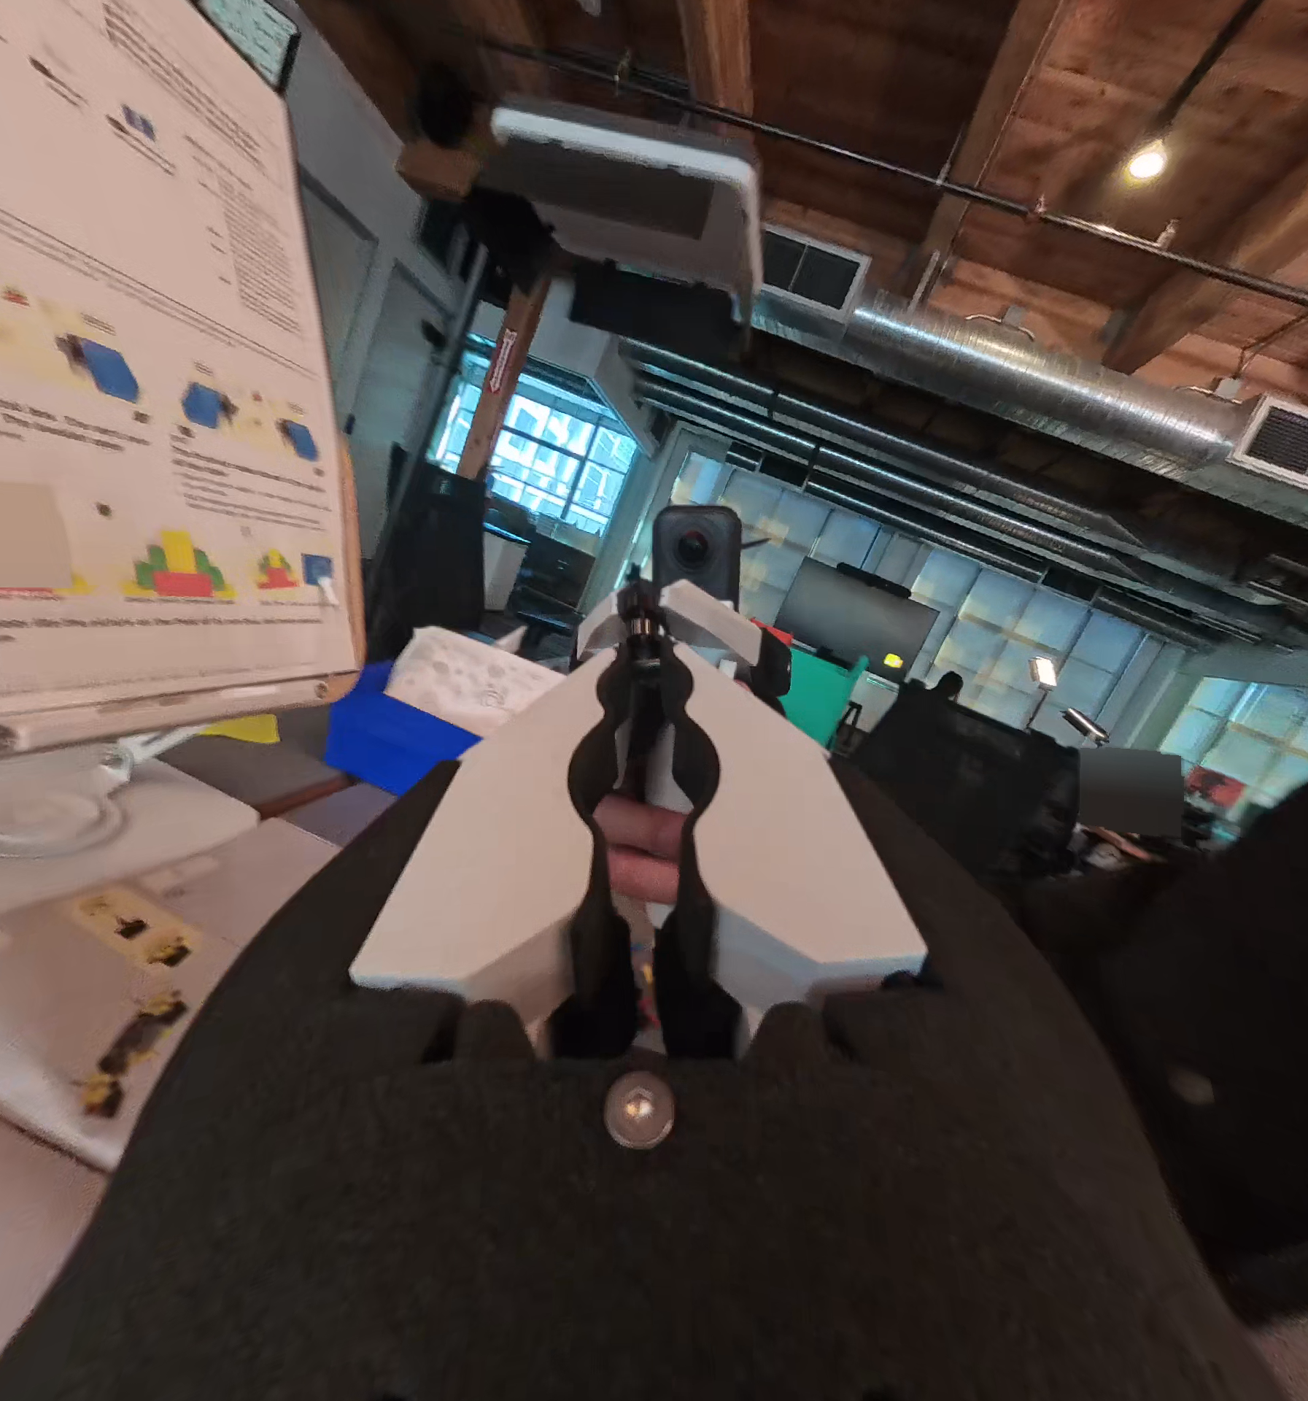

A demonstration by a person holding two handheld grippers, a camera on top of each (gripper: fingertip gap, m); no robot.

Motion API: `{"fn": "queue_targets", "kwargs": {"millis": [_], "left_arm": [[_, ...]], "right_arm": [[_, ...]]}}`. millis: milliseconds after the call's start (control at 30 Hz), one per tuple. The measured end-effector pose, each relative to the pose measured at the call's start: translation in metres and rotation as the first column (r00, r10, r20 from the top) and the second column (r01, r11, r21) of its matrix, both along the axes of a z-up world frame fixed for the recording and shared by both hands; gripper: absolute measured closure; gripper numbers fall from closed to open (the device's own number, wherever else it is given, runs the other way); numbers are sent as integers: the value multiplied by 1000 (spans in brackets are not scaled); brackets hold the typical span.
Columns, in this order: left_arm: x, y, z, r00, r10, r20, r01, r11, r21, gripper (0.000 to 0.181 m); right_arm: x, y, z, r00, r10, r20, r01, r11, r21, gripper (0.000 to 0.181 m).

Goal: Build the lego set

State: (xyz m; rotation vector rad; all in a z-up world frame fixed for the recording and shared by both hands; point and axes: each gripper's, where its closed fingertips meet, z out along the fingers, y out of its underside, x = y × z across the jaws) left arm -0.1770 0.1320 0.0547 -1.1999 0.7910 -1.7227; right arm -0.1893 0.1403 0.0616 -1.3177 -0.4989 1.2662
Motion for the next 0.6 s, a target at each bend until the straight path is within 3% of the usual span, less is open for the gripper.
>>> {"fn": "queue_targets", "kwargs": {"millis": [67,167,267,467,600], "left_arm": [[13,19,-13,1000,5,16,-4,999,-39,175],[21,35,-51,1000,1,21,2,994,-110,176],[24,40,-76,997,-3,-73,-3,996,-91,176],[18,41,-94,991,-83,-107,64,984,-166,177],[17,40,-95,990,-120,-78,99,969,-227,177]], "right_arm": [[13,20,-11,999,-6,-53,4,1000,-30,176],[22,37,-50,995,-6,-102,-7,992,-128,175],[24,43,-76,995,27,-97,-43,984,-175,176],[16,43,-97,995,68,-67,-80,979,-188,176],[15,42,-99,1000,28,-14,-30,989,-145,175]]}}
